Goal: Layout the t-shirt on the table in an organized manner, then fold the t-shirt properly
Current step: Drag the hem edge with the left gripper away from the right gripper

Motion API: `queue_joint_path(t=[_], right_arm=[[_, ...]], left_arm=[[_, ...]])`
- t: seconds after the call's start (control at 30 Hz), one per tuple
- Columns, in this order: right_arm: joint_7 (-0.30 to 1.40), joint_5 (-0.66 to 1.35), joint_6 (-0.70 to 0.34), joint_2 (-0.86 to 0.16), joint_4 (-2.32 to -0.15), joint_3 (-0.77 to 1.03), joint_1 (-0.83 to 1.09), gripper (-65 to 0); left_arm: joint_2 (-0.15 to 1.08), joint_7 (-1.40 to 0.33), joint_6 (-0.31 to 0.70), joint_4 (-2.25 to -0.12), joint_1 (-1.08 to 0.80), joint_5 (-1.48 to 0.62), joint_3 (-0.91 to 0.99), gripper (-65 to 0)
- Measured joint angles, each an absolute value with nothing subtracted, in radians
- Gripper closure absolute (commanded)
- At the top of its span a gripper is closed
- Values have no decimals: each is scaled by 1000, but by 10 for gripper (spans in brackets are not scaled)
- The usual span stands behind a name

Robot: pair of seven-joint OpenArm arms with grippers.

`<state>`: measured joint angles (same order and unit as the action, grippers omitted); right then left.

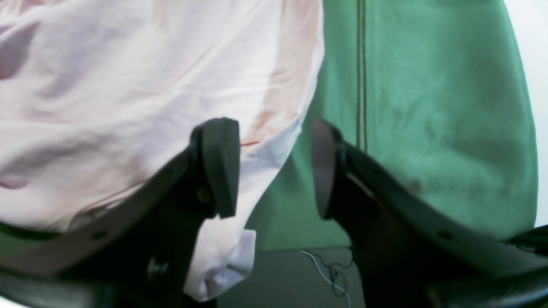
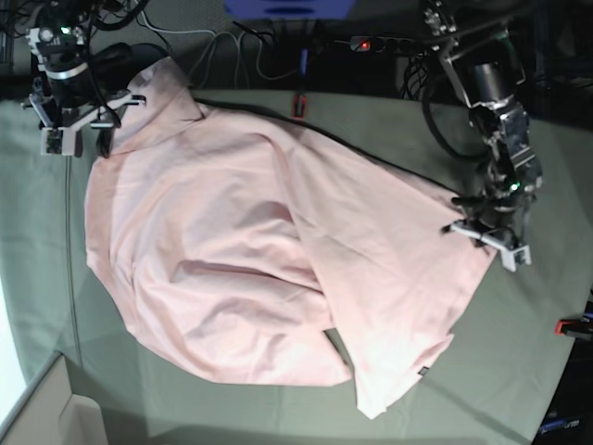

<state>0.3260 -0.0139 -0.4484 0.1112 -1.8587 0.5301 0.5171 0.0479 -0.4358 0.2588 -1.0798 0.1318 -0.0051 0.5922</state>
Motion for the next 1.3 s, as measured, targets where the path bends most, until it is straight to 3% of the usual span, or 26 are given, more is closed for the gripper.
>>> queue_joint_path(t=[0.37,0.67,0.9,1.3], right_arm=[[326,-13,-448,111,-1859,525,511,-275],[325,-14,-448,111,-1859,524,511,-275],[325,-13,-448,113,-1859,523,511,-275],[326,-14,-448,113,-1859,523,522,-274]], left_arm=[[19,-433,263,-1411,-42,-7,615,-1],[-12,-438,269,-1446,-112,-10,718,-9],[-12,-430,266,-1448,-157,-10,730,-182],[-30,-434,266,-1441,-128,-8,786,-188]])
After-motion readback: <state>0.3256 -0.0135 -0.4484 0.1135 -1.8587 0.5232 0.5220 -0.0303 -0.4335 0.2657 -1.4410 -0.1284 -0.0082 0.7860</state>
